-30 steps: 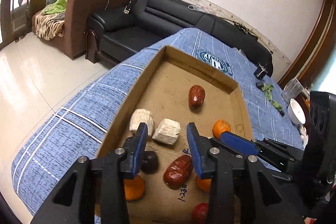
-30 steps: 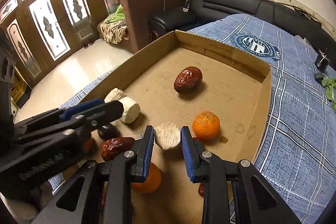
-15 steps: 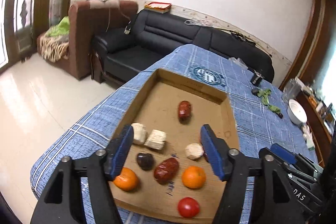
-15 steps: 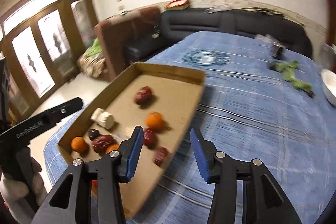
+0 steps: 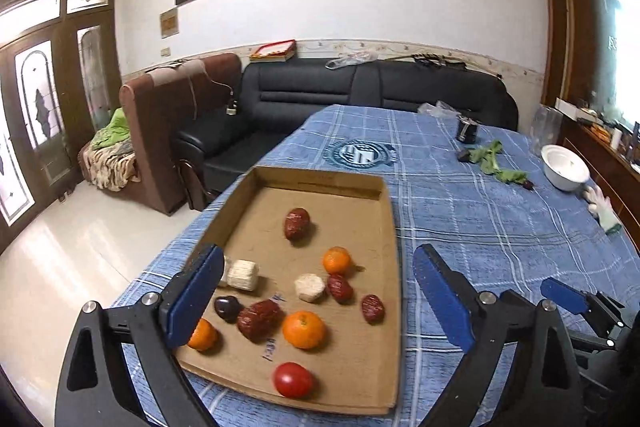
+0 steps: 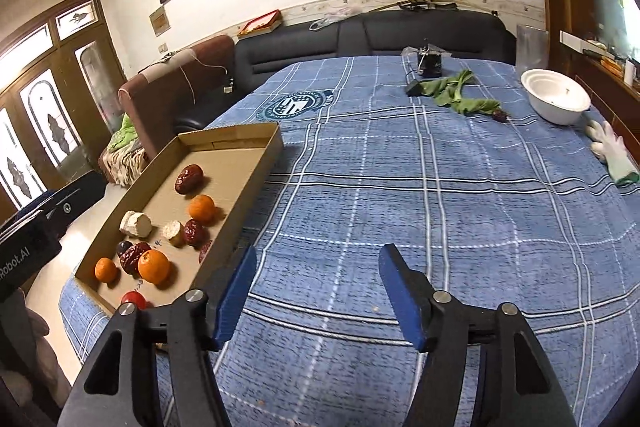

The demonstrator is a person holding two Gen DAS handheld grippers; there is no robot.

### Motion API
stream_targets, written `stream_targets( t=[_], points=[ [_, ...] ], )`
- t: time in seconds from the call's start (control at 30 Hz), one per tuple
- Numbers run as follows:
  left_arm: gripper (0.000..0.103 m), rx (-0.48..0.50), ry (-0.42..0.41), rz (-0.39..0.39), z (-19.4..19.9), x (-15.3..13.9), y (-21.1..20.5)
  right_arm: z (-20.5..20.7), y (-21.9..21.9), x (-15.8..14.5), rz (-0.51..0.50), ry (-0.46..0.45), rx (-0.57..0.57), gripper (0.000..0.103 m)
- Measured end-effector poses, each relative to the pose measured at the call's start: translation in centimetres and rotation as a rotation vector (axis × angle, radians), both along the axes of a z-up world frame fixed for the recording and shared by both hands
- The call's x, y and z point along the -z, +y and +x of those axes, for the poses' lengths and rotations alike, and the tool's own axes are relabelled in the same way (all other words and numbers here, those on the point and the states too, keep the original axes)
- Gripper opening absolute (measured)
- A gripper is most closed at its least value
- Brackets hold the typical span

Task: Organize fruits

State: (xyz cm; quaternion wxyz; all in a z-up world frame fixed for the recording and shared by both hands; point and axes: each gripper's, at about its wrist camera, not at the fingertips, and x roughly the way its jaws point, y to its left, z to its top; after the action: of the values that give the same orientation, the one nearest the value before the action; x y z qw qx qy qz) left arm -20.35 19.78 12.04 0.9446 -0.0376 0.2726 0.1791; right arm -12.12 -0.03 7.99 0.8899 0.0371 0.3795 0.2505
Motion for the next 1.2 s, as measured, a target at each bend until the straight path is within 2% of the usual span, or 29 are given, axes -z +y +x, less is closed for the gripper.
stream_targets(
  t=[0.37,0.73,1.03,1.2],
  points=[
    [0.095,0.017,0.048,-0.007,0.7,0.8,-1.4,-0.4,-1.2,0.4,-0.003,0.0,0.004,0.078],
    [0.095,0.022,0.063,-0.038,1.0,1.5,-0.8,0.0,-1.0,1.9,-0.034,0.032,0.015,0.078],
    [0.095,0.022,0.053,-0.063,0.5,1.5,-0.2,-0.5,-0.4,1.6,-0.06,0.02,0.003,0.08],
    [0.095,0.007,0.01,-0.051,-0.5,0.8,-0.2,-1.3,0.2,1.1,-0.072,0.002,-0.014,0.081]
  ],
)
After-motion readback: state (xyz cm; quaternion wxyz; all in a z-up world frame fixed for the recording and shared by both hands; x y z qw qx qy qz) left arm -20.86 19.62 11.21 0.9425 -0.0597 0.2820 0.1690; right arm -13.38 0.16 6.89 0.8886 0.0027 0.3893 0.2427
